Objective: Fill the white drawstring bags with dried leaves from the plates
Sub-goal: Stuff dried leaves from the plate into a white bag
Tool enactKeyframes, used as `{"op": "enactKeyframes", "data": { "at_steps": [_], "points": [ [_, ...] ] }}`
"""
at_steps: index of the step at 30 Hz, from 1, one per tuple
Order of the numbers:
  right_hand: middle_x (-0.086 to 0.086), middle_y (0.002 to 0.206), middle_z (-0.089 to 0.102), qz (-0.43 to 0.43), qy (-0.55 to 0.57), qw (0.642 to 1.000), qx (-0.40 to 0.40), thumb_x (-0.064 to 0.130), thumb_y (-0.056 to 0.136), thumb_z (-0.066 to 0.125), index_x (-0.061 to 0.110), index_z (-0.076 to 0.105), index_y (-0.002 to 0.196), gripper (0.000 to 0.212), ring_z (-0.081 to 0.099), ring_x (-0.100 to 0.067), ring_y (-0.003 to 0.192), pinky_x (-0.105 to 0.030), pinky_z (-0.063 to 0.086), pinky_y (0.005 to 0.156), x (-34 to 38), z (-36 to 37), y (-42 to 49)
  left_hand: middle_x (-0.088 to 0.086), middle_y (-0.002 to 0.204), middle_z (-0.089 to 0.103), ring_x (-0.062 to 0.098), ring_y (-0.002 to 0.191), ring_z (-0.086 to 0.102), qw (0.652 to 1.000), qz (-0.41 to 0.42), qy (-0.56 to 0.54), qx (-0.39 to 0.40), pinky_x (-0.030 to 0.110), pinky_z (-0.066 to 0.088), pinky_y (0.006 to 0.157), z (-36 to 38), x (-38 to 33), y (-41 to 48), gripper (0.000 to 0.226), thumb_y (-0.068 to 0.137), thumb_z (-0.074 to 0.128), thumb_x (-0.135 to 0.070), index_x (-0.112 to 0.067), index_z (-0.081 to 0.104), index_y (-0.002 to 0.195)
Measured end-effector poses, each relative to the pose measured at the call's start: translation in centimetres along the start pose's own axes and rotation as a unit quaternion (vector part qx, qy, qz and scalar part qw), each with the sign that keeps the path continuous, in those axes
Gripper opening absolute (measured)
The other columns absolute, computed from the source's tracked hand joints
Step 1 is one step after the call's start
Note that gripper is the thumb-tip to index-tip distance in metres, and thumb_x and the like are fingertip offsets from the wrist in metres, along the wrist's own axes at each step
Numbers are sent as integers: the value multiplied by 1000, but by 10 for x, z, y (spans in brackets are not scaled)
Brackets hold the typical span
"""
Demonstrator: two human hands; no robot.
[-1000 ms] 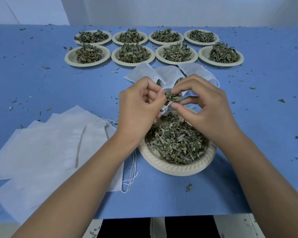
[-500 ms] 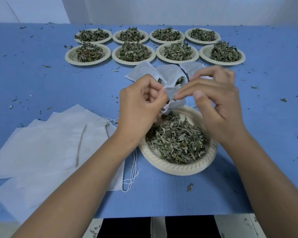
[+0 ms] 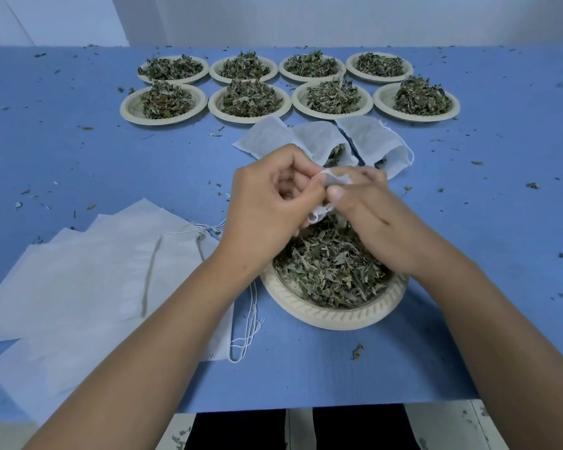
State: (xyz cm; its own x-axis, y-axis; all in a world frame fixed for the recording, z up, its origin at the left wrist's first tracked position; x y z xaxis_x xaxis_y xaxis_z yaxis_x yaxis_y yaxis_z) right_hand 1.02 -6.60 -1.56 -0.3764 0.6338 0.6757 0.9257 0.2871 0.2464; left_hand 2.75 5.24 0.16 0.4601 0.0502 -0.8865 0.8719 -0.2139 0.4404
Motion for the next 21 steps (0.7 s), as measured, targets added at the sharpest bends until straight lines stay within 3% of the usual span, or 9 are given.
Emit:
{"op": "enactKeyframes", "data": {
  "at_steps": [2,4,7,10,12,15,17,19,21],
  "points": [
    [9,103,68,9,98,992,-81,30,95,28,29,68,82,43,57,-15,110,-25,38,101,-4,-25,1,3,55,61,7,40,52,1000,-7,6,-25,19,41,36,-5,2,1,13,90,67,-8,-13,63,79],
    [1,79,73,-20,187,969,-160,25,96,29,29,68,63,51,63,-21,81,-26,43,77,-3,-57,-4,-2,52,58,7,40,52,997,-15,6,-74,20,42,37,-17,5,4,17,90,66,-6,-16,62,76],
    [-10,48,62,-18,268,963,-1,29,94,43,18,62,47,53,51,-26,39,-20,31,43,4,-42,-9,-7,51,56,8,41,51,995,-16,9,-102,19,42,40,-24,5,6,20,89,65,-7,-18,60,73],
    [-10,56,68,46,191,963,186,30,95,51,11,68,53,49,59,-17,41,-18,35,37,2,3,-18,-7,51,55,7,41,51,996,-20,10,-88,18,41,39,-18,5,5,21,89,65,-6,-19,60,73],
    [-9,64,71,61,155,973,161,28,98,54,3,70,62,46,65,-16,52,-20,43,41,-1,5,-14,-8,51,54,6,42,50,996,-20,11,-84,18,41,39,-18,5,5,21,89,66,-7,-20,60,74],
    [-5,76,73,33,147,985,83,27,81,70,6,72,74,22,68,-24,69,-31,51,54,0,-13,-8,-7,52,55,6,41,50,996,-19,11,-88,17,40,38,-18,5,5,19,89,66,-7,-19,61,75],
    [1,96,73,-24,134,982,129,15,75,80,11,73,86,14,67,-18,90,-35,53,73,13,-10,-10,-7,51,55,6,40,50,996,-16,11,-86,17,40,38,-18,5,5,19,89,65,-5,-18,61,75],
    [9,117,65,-69,79,972,209,13,70,85,17,72,101,34,56,-11,118,-27,44,96,22,8,-15,-9,51,55,5,40,50,996,-15,16,-83,17,41,40,-16,5,5,17,89,65,-6,-16,61,76],
    [13,123,60,-92,5,966,243,16,69,87,24,71,108,43,45,0,124,-19,32,106,24,24,-17,-10,51,55,6,41,51,996,-15,22,-82,17,42,42,-17,5,5,16,90,65,-8,-16,61,76]
  ]
}}
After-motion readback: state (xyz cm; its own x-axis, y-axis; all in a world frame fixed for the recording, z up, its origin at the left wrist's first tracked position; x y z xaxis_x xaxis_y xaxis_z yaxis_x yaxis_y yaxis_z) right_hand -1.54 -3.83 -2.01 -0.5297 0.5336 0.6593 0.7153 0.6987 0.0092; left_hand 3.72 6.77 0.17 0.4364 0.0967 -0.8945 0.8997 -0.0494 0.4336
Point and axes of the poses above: each hand's wrist, its own y-axis towards the middle knuckle, its own z-axis out of the palm, x = y × z, the point moved 8 cm from there along y, towards the middle knuckle
